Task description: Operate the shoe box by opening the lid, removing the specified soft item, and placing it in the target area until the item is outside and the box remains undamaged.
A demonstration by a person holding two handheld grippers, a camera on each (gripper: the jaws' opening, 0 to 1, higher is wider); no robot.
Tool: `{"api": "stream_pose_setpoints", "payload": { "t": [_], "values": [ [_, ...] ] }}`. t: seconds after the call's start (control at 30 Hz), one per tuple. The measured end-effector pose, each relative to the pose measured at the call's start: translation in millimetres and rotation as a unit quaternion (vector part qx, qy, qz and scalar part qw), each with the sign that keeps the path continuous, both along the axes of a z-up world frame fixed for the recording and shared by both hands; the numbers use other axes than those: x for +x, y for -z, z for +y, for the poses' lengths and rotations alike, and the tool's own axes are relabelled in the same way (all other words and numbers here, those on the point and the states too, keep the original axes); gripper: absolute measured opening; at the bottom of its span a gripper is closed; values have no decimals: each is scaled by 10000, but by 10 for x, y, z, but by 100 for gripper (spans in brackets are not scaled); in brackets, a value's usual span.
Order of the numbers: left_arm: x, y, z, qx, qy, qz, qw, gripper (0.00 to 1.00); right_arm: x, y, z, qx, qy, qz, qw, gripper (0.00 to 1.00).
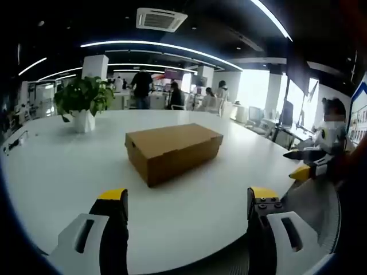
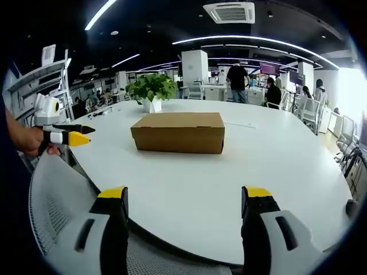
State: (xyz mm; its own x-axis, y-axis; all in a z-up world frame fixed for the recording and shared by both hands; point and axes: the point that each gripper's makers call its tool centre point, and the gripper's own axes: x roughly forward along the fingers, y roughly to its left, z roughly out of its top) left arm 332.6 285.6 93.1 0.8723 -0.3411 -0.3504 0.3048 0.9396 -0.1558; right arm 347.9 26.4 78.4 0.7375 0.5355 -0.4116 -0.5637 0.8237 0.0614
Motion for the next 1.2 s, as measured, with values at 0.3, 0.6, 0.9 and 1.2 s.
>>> {"api": "stream_pose_setpoints", "payload": {
  "t": [0.3, 0.6, 0.9, 1.2],
  "values": [
    [-7, 0, -1, 12, 2, 4, 10000, 87, -8, -3, 4, 17, -12, 4, 10000, 75],
    [-10, -1, -7, 2, 11, 17, 10000, 87, -14, -7, 6, 1, -13, 7, 10000, 75],
    [-3, 2, -10, 25, 25, 14, 10000, 86, -9, -8, 6, 4, -14, 14, 10000, 75],
    [-1, 7, -17, 24, 37, 30, 10000, 86, -2, 7, 2, -7, -25, 34, 10000, 74]
  ]
}}
